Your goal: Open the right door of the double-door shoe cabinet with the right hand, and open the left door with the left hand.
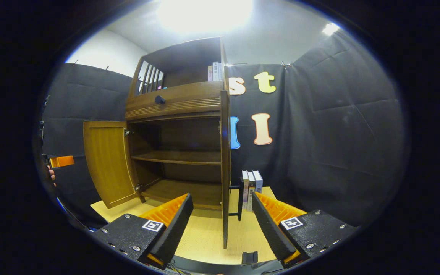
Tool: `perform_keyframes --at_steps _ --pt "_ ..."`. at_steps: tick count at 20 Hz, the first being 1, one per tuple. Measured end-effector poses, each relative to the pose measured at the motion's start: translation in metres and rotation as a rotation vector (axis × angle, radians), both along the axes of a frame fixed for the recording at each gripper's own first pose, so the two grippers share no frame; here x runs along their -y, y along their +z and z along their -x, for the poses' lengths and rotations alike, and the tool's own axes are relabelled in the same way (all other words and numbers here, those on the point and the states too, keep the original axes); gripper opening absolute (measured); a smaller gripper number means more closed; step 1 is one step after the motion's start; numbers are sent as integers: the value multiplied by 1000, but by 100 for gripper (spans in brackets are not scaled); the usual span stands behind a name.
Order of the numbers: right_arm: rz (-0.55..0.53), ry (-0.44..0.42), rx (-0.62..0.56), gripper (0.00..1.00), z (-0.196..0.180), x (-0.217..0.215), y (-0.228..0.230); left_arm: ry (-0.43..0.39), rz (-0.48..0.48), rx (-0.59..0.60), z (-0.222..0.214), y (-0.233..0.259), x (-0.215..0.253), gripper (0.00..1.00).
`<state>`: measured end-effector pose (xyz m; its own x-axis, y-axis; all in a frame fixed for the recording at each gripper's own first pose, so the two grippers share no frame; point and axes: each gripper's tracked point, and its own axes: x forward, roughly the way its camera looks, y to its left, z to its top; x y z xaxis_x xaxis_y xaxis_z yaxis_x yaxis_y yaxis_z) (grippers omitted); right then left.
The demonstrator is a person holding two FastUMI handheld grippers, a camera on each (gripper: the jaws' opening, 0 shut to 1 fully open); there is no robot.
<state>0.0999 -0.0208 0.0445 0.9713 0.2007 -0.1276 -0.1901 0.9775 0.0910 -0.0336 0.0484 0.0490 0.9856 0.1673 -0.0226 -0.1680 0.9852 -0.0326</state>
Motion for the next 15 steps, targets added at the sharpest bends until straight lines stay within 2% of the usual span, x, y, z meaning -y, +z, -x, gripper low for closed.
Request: perform_keyframes --at_steps 1,3,7,8,9,10,13,14,15 --pt "-23 -5 -1 92 3 0 1 -2 -18 3 3 6 1 93" --pt "-58 -9 12 92 4 -4 7 3 -37 13 10 15 4 96" --pt "-50 -7 21 91 5 -14 12 9 -44 44 13 21 3 96" --pt "-43 -15 27 95 5 -15 14 3 -52 48 13 21 4 96" --pt "-36 -25 30 91 4 -16 16 -4 -62 55 11 22 4 95" --pt "-28 -36 32 95 5 -18 17 -20 -65 57 9 22 6 94" --pt "-12 -83 26 95 3 -30 18 -68 -64 62 -7 17 4 89" --pt "-19 -93 23 96 3 -36 20 -81 -62 57 -14 14 0 96" --pt "-29 -99 25 96 3 -44 24 -95 -64 61 -22 12 -4 96"
